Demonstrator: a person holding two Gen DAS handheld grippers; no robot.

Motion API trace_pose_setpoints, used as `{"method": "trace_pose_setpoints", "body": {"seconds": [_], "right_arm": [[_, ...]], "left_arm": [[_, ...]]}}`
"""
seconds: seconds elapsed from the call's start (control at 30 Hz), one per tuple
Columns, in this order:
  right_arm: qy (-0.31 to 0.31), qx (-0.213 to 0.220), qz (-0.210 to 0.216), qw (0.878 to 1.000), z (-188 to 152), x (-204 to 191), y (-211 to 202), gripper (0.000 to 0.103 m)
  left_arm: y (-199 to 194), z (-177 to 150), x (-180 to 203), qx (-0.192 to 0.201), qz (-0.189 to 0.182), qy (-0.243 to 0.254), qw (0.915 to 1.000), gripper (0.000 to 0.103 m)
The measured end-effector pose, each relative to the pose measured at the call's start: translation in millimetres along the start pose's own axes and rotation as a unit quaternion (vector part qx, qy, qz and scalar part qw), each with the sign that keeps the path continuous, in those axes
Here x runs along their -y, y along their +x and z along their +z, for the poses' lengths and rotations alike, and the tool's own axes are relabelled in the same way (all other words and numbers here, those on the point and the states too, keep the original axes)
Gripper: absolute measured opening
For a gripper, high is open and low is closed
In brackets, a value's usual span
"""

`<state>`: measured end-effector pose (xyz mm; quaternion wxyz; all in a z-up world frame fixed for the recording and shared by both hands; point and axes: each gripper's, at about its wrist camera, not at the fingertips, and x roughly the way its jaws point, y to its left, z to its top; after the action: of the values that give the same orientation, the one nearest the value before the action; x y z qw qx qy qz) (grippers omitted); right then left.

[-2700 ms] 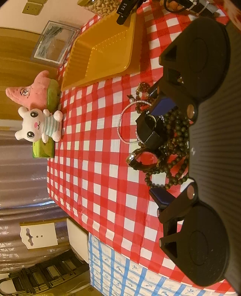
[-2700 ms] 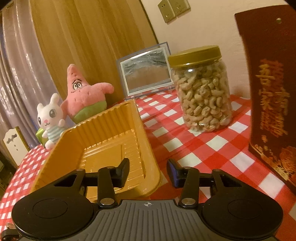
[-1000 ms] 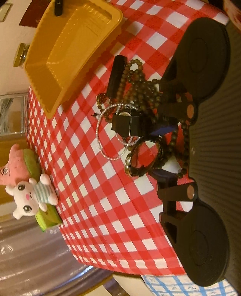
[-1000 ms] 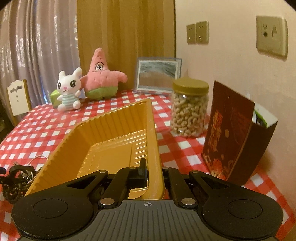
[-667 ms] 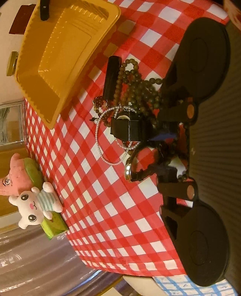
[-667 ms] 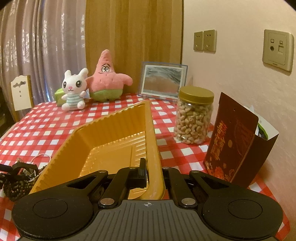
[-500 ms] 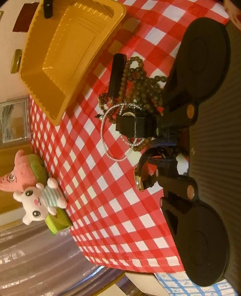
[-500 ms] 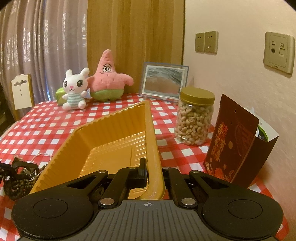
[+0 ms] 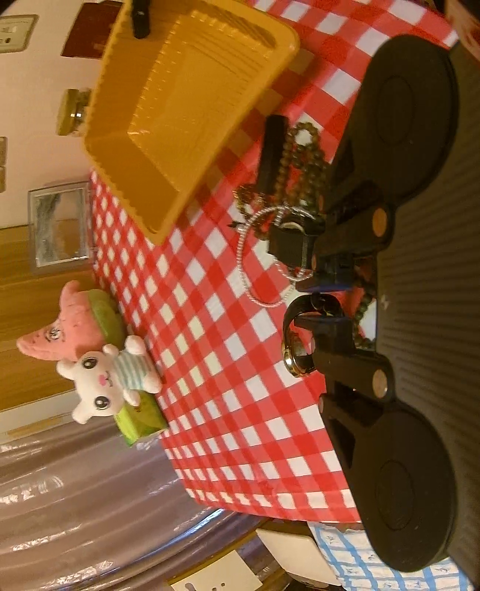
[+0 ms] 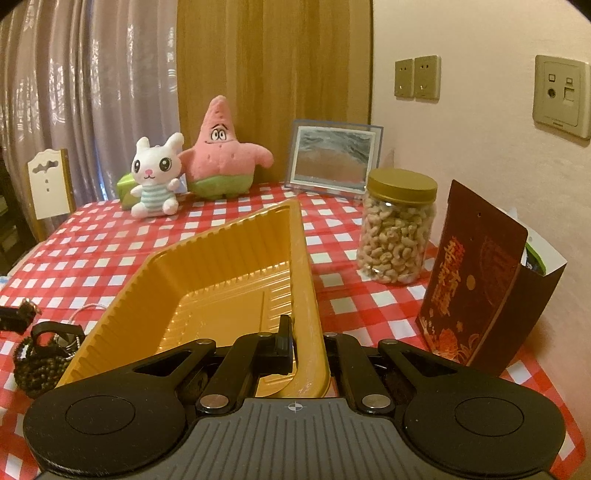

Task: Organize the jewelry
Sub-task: 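Grasp the black wristwatch from the jewelry pile with the left tool, then carry the watch into the orange tray and open the left tool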

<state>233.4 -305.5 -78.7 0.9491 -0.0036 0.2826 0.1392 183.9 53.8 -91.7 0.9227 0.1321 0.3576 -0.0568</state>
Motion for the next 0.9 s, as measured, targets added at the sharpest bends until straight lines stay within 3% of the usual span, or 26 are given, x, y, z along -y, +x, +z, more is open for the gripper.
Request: {"method": "trace_pose_setpoints", "body": {"seconds": [0.3,0.6,0.77,0.9], "right_arm": [[-0.004,0.001,0.0,1.0,-2,4,-4,0.004],[-0.012,0.005,-0.023,1.0,-9,12,-14,0.004],[-0.015,0.005,-0.032,0.999,-12,15,-20,0.004],[-0.014,0.004,-0.04,0.999,-15,19,-24,0.004]], "left_arm": [[-21,35,24,0.063,-0.04,0.003,0.9972,0.011],[-24,69,90,0.114,-0.137,0.018,0.9838,0.011],[-15,78,130,0.117,-0.185,0.036,0.975,0.011],[1,74,150,0.096,-0.2,0.051,0.9738,0.012]]}}
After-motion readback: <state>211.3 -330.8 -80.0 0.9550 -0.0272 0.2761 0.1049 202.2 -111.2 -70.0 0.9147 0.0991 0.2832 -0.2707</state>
